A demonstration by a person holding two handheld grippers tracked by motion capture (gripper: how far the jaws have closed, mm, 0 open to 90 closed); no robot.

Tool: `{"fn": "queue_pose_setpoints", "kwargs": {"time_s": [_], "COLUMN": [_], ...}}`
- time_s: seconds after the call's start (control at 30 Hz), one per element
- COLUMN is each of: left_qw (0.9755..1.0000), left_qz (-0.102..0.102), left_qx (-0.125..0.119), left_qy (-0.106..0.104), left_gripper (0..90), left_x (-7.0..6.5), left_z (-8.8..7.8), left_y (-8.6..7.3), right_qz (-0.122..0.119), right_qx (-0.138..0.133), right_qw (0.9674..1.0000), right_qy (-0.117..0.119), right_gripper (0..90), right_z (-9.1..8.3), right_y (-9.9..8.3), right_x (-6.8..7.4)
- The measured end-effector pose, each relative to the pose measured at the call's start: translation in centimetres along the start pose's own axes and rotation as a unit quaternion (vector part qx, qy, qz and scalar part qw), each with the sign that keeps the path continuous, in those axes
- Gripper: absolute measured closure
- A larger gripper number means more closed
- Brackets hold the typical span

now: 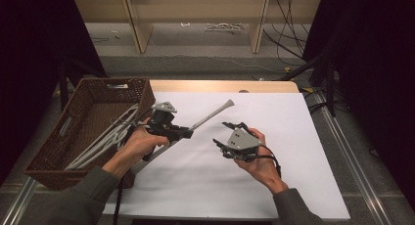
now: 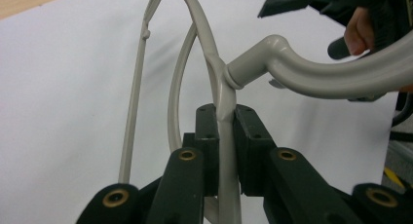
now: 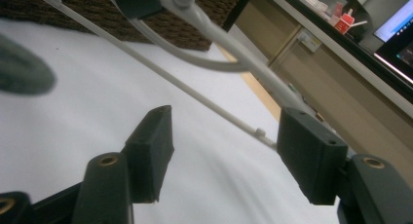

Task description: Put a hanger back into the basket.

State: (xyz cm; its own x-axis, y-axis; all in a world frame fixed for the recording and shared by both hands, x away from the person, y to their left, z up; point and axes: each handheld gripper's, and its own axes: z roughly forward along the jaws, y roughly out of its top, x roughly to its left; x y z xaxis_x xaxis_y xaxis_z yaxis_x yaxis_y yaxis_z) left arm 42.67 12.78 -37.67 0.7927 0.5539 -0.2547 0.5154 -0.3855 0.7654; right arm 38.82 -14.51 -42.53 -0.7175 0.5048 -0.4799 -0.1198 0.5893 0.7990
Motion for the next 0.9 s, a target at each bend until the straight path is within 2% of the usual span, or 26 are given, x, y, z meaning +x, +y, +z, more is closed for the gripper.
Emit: {"fn": "queue_pose_setpoints", "kwargs": {"time_s": [0.1, 0.17, 0.27, 0.33, 0.43, 0.47, 0.53, 0.67, 0.77, 0.9], "left_qw": [0.9999, 0.9998, 0.9997, 0.9994, 0.9991, 0.999, 0.9988, 0.9985, 0.9988, 0.9984], "left_qz": [-0.006, -0.004, 0.003, 0.005, 0.008, 0.01, 0.016, 0.019, 0.022, 0.017], "left_qx": [-0.009, -0.017, -0.025, -0.035, -0.041, -0.044, -0.046, -0.051, -0.044, -0.054], "left_qy": [-0.003, -0.001, -0.005, -0.007, -0.003, -0.003, 0.003, -0.001, 0.003, 0.004], "left_gripper": [81.2, 81.3, 81.2, 81.2, 81.2, 81.2, 81.2, 81.2, 81.2, 81.2], "left_x": [-0.3, -0.7, -1.3, -1.7, -2.1, -2.2, -2.6, -2.9, -3.0, -3.0], "left_z": [-0.7, -1.3, -2.1, -2.7, -3.5, -3.9, -4.7, -5.9, -6.3, -7.4], "left_y": [0.5, 0.8, 1.4, 1.8, 2.4, 2.6, 3.0, 3.4, 3.5, 3.8], "right_qz": [0.021, 0.045, 0.064, 0.078, 0.122, 0.129, 0.136, 0.153, 0.15, 0.152], "right_qx": [-0.003, -0.014, -0.013, -0.01, -0.015, -0.018, -0.019, -0.025, -0.023, -0.027], "right_qw": [0.9998, 0.9989, 0.9978, 0.9967, 0.992, 0.991, 0.9901, 0.9876, 0.988, 0.9878], "right_qy": [-0.004, -0.007, -0.01, -0.021, -0.03, -0.029, -0.031, -0.029, -0.028, -0.025], "right_gripper": [35.7, 34.7, 33.0, 32.1, 30.7, 30.7, 30.5, 30.5, 30.5, 30.0], "right_z": [-0.9, -1.6, -2.6, -3.3, -4.6, -4.9, -5.6, -6.7, -7.1, -7.7], "right_y": [0.1, 0.1, -0.1, -0.2, -0.4, -0.5, -0.7, -1.0, -1.1, -1.2], "right_x": [-0.1, -0.1, 0.0, 0.1, 0.0, 0.0, 0.1, 0.5, 0.8, 1.1]}}
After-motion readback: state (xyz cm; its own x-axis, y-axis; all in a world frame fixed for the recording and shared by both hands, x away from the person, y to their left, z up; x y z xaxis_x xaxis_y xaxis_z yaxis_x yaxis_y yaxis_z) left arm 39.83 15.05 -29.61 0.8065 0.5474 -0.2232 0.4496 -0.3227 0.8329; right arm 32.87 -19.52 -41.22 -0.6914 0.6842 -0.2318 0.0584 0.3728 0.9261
